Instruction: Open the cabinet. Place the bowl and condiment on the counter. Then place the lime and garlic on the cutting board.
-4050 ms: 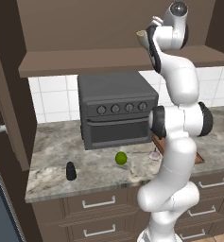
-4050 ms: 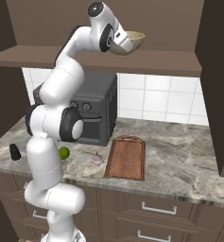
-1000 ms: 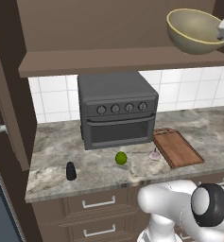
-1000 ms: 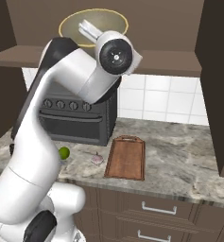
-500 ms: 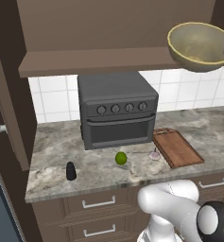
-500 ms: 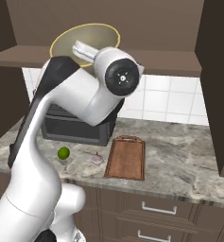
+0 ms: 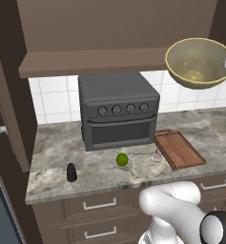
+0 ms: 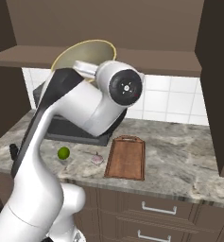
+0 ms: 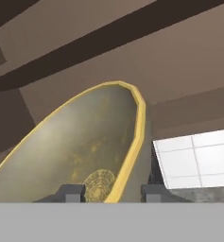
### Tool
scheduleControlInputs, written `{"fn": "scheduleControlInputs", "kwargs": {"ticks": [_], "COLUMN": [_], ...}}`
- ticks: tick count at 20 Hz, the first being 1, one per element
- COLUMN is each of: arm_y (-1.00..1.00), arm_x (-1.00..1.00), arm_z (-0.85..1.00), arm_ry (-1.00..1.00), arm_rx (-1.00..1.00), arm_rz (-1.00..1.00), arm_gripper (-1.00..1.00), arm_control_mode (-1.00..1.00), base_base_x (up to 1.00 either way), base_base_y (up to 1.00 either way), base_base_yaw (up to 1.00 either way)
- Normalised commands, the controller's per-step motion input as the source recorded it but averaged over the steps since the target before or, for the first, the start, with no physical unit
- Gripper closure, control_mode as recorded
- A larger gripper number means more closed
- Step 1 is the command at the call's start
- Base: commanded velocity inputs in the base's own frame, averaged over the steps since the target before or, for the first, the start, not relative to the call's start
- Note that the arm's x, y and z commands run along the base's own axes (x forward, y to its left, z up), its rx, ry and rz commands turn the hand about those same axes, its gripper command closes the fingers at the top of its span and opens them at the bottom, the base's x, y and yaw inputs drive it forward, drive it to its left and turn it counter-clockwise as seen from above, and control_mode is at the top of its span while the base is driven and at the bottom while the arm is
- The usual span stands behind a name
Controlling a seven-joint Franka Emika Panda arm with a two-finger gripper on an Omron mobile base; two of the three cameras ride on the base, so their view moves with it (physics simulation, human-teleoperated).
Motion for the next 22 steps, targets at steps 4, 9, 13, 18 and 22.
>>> {"fn": "scheduleControlInputs", "kwargs": {"ticks": [4,9,13,18,22], "arm_y": [0.06,0.01,0.0,0.0,-0.02], "arm_x": [0.0,-0.03,-0.07,-0.06,0.0], "arm_z": [-0.4,-0.45,-0.48,-0.49,-0.45], "arm_ry": [0.05,0.06,0.07,0.07,0.08], "arm_rx": [-0.15,-0.16,-0.18,-0.15,-0.13], "arm_rz": [0.0,0.0,0.0,0.0,0.0], "arm_gripper": [1.0,1.0,1.0,1.0,1.0], "arm_control_mode": [-1.0,-1.0,-1.0,-1.0,-1.0], "base_base_x": [0.0,0.0,0.0,0.0,0.0], "base_base_y": [0.0,0.0,0.0,0.0,0.0], "base_base_yaw": [0.0,0.0,0.0,0.0,0.0]}}
